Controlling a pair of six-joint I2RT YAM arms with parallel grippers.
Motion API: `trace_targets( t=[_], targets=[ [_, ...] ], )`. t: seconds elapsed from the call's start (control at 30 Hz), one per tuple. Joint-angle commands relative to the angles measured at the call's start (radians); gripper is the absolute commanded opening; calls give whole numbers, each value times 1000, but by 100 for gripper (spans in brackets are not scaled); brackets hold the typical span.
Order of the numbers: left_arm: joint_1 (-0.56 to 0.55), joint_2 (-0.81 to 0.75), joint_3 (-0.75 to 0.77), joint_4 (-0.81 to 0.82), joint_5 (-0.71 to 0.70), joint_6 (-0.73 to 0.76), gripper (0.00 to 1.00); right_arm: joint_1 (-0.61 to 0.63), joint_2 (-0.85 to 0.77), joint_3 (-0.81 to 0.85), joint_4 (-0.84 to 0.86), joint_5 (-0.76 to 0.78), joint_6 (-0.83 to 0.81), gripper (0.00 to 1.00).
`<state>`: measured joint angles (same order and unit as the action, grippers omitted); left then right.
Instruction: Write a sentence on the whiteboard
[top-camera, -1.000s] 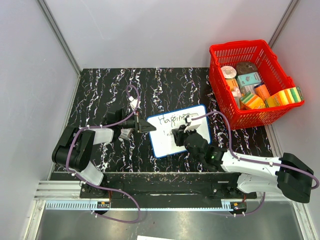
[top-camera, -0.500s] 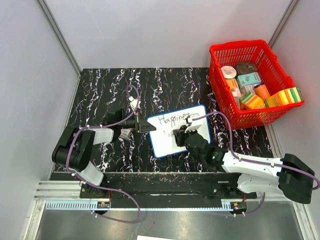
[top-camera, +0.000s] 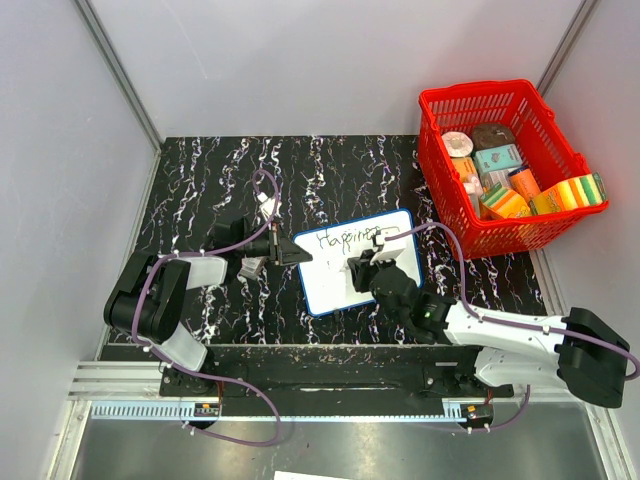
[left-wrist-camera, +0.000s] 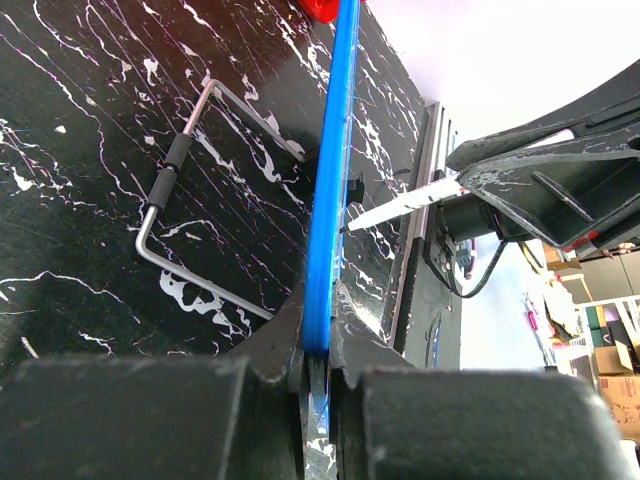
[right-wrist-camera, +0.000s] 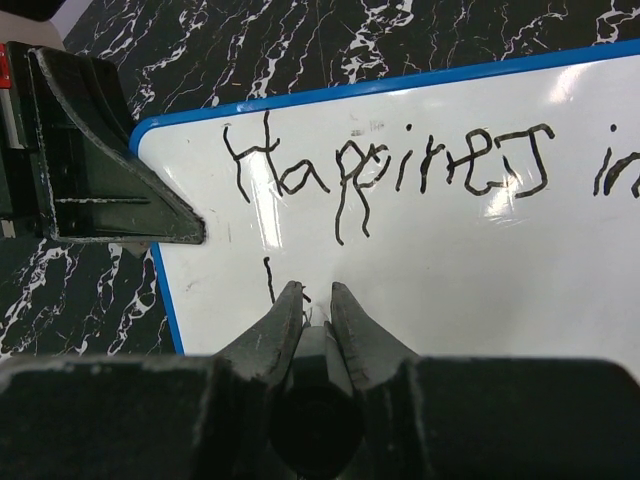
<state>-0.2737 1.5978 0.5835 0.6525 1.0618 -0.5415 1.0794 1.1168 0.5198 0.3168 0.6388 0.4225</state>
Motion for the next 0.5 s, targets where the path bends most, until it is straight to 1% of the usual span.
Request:
trace_targets(
  t=[0.0,0.47],
  targets=[
    [-4,-2,3,-30,-106,123,0,-12,14,45,44,55,-24,0],
    [-5,-2,3,-28,-106,121,0,-15,9,31,39,50,-16,0]
  ],
)
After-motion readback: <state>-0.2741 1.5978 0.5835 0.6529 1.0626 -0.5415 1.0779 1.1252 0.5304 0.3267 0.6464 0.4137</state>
